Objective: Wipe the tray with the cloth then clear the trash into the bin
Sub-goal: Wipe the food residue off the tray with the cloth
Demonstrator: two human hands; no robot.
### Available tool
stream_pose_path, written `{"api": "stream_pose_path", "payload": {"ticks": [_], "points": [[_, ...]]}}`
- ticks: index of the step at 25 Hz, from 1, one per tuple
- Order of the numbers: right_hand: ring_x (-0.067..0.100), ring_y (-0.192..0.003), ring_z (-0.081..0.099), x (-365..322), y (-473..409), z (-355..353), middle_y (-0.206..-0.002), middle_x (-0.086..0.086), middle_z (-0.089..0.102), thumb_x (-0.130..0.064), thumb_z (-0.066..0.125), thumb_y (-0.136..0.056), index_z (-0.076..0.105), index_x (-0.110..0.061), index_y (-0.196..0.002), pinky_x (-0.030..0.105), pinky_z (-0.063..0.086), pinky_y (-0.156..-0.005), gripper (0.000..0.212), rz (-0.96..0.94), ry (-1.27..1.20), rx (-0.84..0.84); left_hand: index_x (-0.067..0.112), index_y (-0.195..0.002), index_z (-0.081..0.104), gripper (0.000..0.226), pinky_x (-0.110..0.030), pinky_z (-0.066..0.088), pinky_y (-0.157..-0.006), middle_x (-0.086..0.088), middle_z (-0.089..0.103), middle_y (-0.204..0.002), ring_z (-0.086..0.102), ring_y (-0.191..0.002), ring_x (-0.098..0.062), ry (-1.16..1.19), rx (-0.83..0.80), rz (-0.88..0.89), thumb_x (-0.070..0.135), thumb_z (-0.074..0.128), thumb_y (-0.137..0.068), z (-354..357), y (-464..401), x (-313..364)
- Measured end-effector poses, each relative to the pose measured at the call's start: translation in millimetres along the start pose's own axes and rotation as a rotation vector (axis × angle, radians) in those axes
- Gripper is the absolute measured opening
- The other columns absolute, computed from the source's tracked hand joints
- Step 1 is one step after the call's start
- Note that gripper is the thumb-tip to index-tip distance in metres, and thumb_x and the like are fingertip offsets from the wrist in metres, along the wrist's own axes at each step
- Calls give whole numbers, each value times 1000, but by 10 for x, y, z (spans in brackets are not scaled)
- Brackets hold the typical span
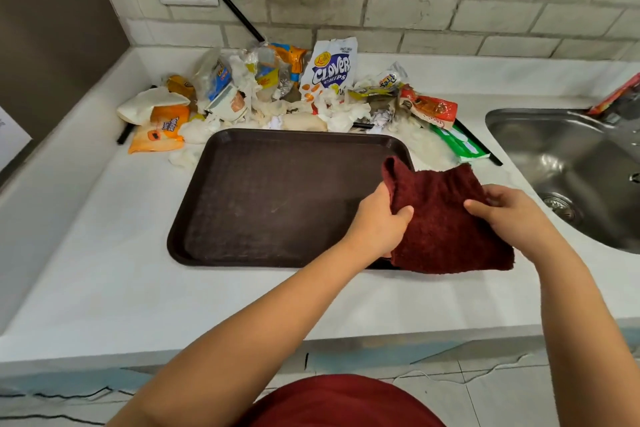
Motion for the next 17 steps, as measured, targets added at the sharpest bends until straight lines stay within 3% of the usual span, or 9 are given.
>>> {"api": "stream_pose_path", "payload": {"ticks": [3,5,7,8,10,12,17], "points": [[18,-75,60,252,31,-340,-89,4,64,-11,60,-87,64,-17,-93,27,47,-71,9,24,85,116,7,-126,41,36,-31,49,-88,-14,58,-119,59,-105,-29,-103,-70,16,12,48,-92,437,-13,25],[24,-87,59,446,42,-516,-98,7,63,-13,60,-87,64,-17,-101,34,46,-86,15,53,113,189,9,-139,26,54,-39,51,-91,-17,55,-124,59,-107,-32,-147,-99,45,12,50,-91,676,-11,76],[25,-94,58,648,34,-661,-101,7,62,-15,60,-87,64,-15,-107,36,44,-90,21,86,147,249,23,-149,1,81,-38,42,-103,-16,45,-136,52,-119,-28,-195,-104,112,11,55,-90,857,7,168],[27,-96,59,753,18,-715,-102,8,63,-16,60,-87,64,-14,-109,37,44,-90,22,103,169,268,28,-148,-3,85,-37,39,-104,-15,40,-138,51,-120,-27,-228,-104,136,11,56,-90,936,4,193],[30,-100,60,934,-7,-765,-105,9,66,-21,60,-87,65,-15,-110,41,45,-92,24,132,211,280,31,-148,8,77,-38,41,-101,-14,35,-136,52,-114,-29,-305,-137,165,11,55,-91,1101,-29,178],[32,-102,59,1049,-16,-762,-110,10,66,-28,58,-87,64,-21,-111,45,47,-91,26,156,264,295,20,-146,24,61,-39,40,-103,-13,31,-139,50,-118,-32,-400,-179,151,12,53,-92,1218,-86,78],[36,-108,55,1149,37,-905,-116,11,63,-32,53,-90,59,-23,-118,46,43,-89,30,174,388,441,9,-144,28,58,-34,33,-107,-12,34,-144,40,-129,-28,-475,-213,178,17,53,-92,1379,-94,47]]}}
Point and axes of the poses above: each hand's wrist, its own y-axis away from the middle knuckle, its own z-axis out of the palm, x = y × z, the point moved 10 cm from there along -y, towards the middle knuckle
